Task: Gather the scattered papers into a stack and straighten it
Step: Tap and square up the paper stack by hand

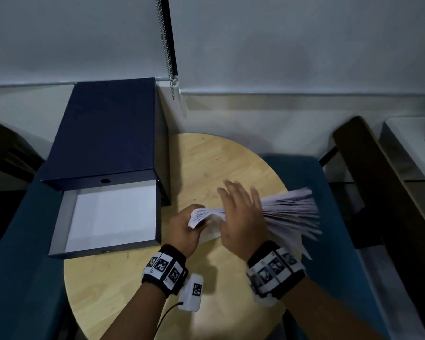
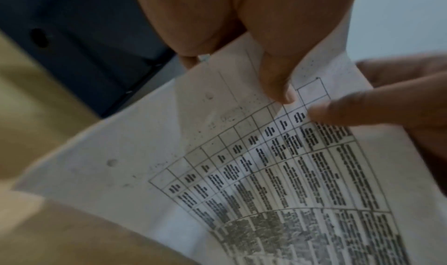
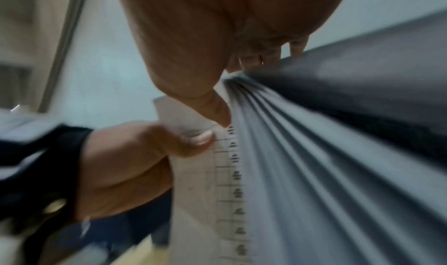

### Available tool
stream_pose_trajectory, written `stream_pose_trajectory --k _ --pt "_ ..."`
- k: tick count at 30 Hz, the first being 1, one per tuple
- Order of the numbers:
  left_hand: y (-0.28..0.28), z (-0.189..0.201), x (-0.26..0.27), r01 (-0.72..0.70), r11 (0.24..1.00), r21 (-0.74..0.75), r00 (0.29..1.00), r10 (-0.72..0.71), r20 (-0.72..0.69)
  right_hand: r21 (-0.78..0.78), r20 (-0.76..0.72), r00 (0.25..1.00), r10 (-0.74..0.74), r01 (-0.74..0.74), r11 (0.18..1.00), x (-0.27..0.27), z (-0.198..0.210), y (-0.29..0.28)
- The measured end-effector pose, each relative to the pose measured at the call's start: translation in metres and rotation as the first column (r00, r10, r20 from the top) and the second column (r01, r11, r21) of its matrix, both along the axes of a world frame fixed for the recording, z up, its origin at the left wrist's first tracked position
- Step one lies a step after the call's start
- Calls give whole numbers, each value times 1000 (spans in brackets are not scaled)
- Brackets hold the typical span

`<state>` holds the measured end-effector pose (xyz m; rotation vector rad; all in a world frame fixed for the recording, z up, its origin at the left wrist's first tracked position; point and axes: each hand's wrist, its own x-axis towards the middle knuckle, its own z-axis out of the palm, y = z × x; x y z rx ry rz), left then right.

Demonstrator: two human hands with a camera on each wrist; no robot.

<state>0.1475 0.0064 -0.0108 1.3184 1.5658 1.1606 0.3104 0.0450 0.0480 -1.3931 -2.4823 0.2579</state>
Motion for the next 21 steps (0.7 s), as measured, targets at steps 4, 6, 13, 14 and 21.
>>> stream_pose_trajectory --k 4,6,13,14,21 --pt "21 51 9 89 969 232 952 -15 -305 59 -107 992 60 -54 997 32 27 13" --pt "26 75 13 51 941 335 850 135 -509 33 -199 980 -18 25 999 47 36 14" --pt "23 66 -12 -212 975 71 941 184 283 -411 -665 646 -375 102 906 90 61 14" --pt "23 64 -10 -143 988 49 917 114 381 -446 -675 624 -394 80 891 89 58 13" --pt "10 61 14 -149 963 224 980 114 164 -473 -744 422 -518 215 855 60 11 -4"
